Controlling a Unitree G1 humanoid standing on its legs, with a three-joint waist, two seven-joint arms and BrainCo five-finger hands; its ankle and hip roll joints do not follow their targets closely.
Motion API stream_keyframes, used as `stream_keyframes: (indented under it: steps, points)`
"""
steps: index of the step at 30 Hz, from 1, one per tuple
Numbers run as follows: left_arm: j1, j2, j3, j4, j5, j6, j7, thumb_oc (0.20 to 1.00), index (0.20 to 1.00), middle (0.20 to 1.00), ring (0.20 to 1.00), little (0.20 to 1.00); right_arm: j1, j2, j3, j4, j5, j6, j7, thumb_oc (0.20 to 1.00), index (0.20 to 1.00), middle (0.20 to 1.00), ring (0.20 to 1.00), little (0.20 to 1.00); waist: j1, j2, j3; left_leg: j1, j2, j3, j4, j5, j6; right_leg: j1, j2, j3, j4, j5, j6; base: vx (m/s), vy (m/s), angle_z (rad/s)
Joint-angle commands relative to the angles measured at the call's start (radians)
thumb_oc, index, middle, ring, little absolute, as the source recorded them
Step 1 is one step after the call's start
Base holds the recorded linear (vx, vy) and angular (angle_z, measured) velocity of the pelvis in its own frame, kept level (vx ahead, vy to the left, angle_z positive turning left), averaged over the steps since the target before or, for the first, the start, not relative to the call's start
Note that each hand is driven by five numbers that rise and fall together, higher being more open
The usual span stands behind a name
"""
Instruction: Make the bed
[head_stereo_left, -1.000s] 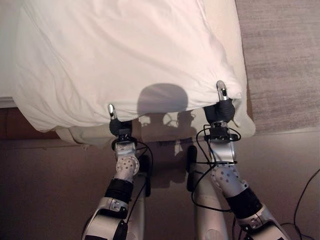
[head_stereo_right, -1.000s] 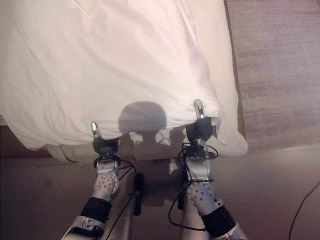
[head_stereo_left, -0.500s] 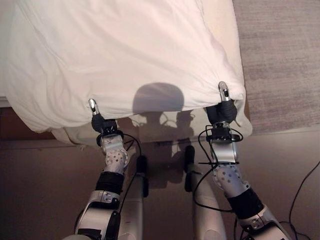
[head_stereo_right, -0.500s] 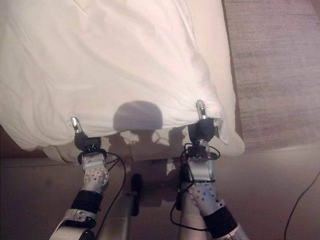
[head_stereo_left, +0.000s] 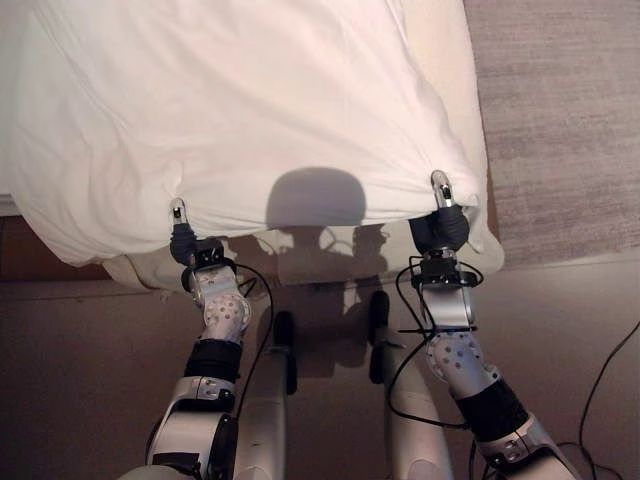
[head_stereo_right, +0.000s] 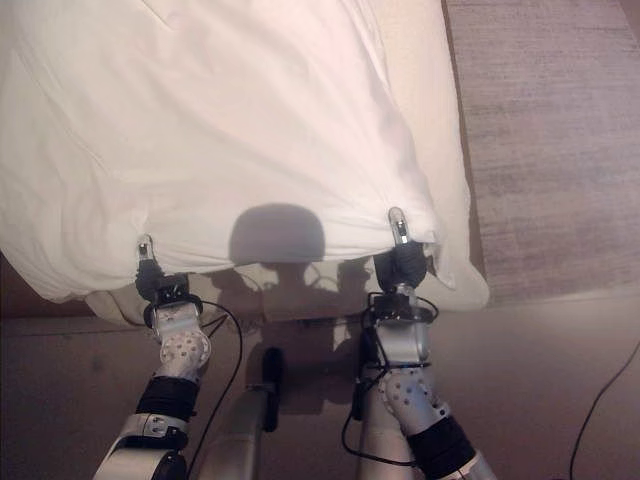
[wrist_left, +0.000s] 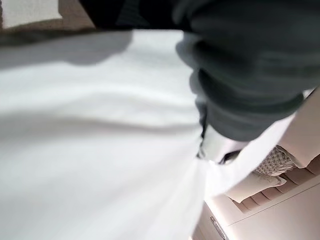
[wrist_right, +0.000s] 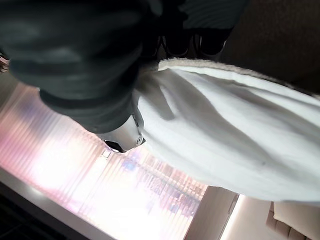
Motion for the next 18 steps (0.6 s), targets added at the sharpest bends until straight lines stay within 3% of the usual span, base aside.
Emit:
stream_keyframes:
  steps: [1,3,8,13,16,18]
  points:
    - [0.065,0.058,0.102,-0.066,0.095,-0.101,-0.005,0.200,0.200,0.200,0.200,0.200,0.083,-0.088,-0.171,-0.128,-0.119,-0.074,-0.015,0.200,0.200,0.200,0.200,0.200,-0.003,0.053,-0.072,-0.001,-0.050,0.008,-0.109,0.089,0.035,0.014,0.072,-0.006,0.036,-0.035,0.004,0.06,-0.075,-0.07]
    - [0.115,0.042,0.095,-0.121,0.116,-0.091,-0.011,0.200,0.200,0.200,0.200,0.200,0.122,-0.110,-0.205,-0.108,-0.188,-0.042,-0.054,0.200,0.200,0.200,0.200,0.200,-0.001,0.060,-0.068,0.015,-0.041,0.009,-0.116,0.097,0.032,0.031,0.081,-0.007,0.031,-0.045,-0.004,0.05,-0.110,-0.16]
    - [0.152,0.013,0.080,-0.182,0.116,-0.088,-0.014,0.200,0.200,0.200,0.200,0.200,0.157,-0.115,-0.223,-0.094,-0.187,-0.021,-0.055,0.200,0.200,0.200,0.200,0.200,-0.003,0.074,-0.076,0.052,-0.034,-0.010,-0.167,0.121,0.019,0.064,0.099,-0.014,0.008,-0.059,-0.018,0.05,-0.133,-0.11]
    - [0.224,-0.031,0.067,-0.252,0.124,-0.073,-0.042,0.200,0.200,0.200,0.200,0.200,0.206,-0.122,-0.287,-0.042,-0.242,-0.010,-0.076,0.200,0.200,0.200,0.200,0.200,0.000,0.094,-0.091,0.117,-0.012,-0.057,-0.235,0.163,-0.020,0.126,0.116,-0.063,0.000,-0.106,-0.042,0.07,-0.247,0.08]
    - [0.247,-0.044,0.073,-0.280,0.130,-0.074,-0.048,0.200,0.200,0.200,0.200,0.200,0.201,-0.126,-0.307,-0.023,-0.301,-0.007,-0.101,0.200,0.200,0.200,0.200,0.200,0.012,0.088,-0.076,0.133,-0.019,-0.081,-0.202,0.151,-0.022,0.148,0.117,-0.070,0.012,-0.118,-0.047,0.02,-0.083,0.33]
    - [0.271,-0.044,0.084,-0.334,0.159,-0.080,-0.054,0.200,0.200,0.200,0.200,0.200,0.203,-0.145,-0.331,0.008,-0.419,-0.001,-0.147,0.200,0.200,0.200,0.200,0.200,0.030,0.065,-0.059,0.124,0.020,-0.126,-0.118,0.117,-0.022,0.153,0.116,-0.058,0.058,-0.145,-0.059,0.00,-0.019,0.00]
